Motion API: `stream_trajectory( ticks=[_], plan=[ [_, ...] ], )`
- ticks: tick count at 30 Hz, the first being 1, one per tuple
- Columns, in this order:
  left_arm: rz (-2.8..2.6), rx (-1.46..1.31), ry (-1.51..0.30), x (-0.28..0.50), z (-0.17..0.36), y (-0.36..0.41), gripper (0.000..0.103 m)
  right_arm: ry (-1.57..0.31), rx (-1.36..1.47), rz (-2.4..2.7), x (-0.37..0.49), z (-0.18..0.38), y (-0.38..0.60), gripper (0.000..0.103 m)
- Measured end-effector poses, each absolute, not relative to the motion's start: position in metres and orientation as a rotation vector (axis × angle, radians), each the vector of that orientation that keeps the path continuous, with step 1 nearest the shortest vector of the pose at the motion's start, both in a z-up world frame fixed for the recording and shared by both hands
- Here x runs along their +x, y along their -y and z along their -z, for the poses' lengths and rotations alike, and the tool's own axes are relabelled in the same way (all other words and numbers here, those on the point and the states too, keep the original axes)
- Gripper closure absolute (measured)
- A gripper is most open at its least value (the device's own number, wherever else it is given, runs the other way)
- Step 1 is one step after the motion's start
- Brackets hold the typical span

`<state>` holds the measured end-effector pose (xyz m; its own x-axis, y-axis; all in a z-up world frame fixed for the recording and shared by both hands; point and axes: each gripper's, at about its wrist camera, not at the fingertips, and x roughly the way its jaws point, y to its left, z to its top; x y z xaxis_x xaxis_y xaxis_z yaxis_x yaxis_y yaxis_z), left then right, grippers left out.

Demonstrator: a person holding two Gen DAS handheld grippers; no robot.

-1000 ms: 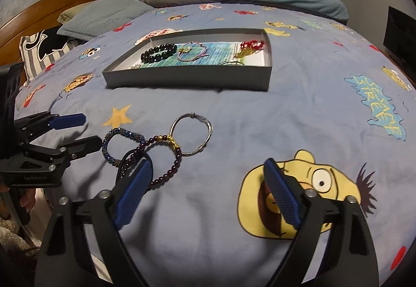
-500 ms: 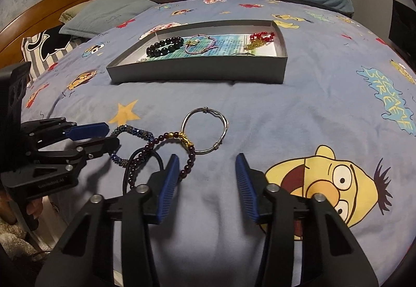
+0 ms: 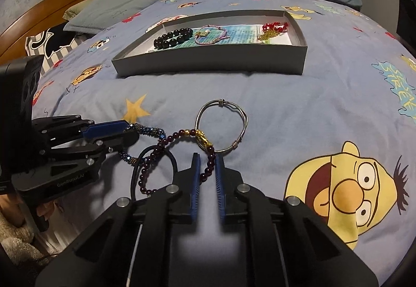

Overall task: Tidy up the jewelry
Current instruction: 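Grasp the blue bead bracelet with the left tool while the right tool grasps the dark garnet bead bracelet, then carry both bead bracelets with both tools into the gray tray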

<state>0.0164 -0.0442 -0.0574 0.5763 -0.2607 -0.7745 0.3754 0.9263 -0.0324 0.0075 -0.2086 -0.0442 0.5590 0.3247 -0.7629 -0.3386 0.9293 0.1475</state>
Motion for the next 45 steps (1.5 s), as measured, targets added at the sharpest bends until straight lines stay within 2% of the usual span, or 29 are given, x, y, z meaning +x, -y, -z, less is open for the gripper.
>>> stream_trajectory(
  ticks=[4,22,33,45],
  plan=[
    [0.39,0.14,-0.855,0.011,0.053,0.041,0.095,-0.885,-0.016,-0.391,0.006,0.041,0.212,0.097],
    [0.423,0.143,-0.716,-0.001,-0.009,0.031,0.095,-0.721,-0.07,-0.387,0.005,-0.014,0.214,0.097],
    [0.367,0.16,-0.664,0.011,-0.038,0.011,0.095,-0.626,-0.092,-0.362,0.023,-0.053,0.217,0.097],
    [0.335,0.214,-0.633,0.05,-0.062,0.003,0.095,-0.596,-0.059,-0.338,0.074,-0.07,0.217,0.097]
  ],
)
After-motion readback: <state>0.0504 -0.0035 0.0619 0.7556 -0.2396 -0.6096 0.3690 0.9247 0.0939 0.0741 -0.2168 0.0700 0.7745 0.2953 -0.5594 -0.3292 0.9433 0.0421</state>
